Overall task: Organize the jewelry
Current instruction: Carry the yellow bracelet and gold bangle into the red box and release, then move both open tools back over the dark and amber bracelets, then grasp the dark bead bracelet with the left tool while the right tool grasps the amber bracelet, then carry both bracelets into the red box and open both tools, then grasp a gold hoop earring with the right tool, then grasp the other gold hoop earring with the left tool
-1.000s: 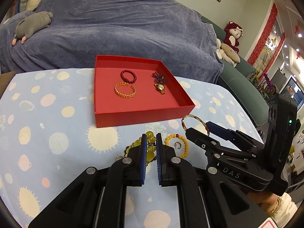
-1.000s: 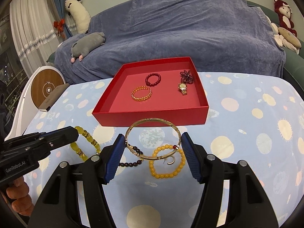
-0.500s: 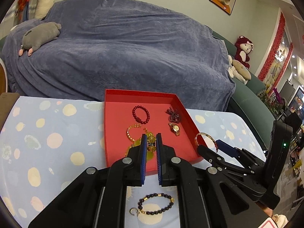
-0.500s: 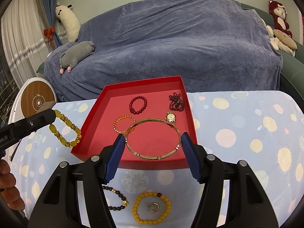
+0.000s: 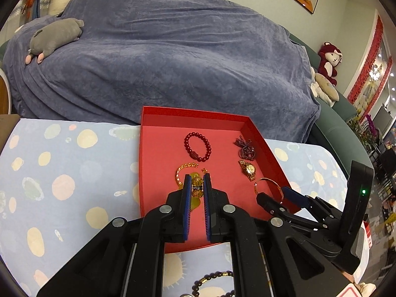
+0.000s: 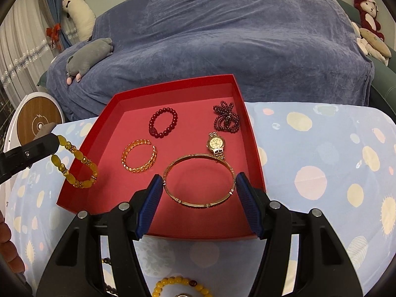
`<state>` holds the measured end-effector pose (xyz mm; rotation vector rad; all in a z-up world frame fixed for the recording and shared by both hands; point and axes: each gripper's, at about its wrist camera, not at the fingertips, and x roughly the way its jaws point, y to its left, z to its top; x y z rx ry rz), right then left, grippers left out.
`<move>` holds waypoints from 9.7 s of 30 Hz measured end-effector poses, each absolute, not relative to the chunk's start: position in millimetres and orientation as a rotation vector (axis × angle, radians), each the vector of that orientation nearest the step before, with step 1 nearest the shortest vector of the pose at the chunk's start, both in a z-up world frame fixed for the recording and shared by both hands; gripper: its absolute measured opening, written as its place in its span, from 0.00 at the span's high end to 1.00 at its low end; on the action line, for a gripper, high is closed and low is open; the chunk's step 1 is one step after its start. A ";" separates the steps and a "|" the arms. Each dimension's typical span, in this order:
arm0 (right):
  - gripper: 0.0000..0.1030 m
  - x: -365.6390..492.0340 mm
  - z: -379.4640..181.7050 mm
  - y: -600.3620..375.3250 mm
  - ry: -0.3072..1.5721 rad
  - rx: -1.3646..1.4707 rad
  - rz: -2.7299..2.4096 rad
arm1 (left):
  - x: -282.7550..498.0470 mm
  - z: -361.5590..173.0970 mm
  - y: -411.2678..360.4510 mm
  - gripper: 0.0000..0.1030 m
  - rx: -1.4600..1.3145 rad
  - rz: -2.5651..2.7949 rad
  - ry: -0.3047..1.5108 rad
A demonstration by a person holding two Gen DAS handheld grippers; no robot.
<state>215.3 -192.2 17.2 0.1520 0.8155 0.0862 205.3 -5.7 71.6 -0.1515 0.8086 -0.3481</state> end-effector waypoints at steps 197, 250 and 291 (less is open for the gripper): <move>0.61 85.0 39.9 -193.1 0.813 0.098 0.030 | 111.5 43.3 25.4 0.55 -0.036 -0.170 0.862; 0.82 108.5 -18.1 -177.8 0.913 0.029 0.031 | 101.8 -15.1 -2.8 0.86 -0.007 -0.257 1.004; 0.83 100.4 20.2 -171.6 0.843 0.093 0.083 | 95.3 22.5 0.2 0.86 -0.048 -0.322 0.937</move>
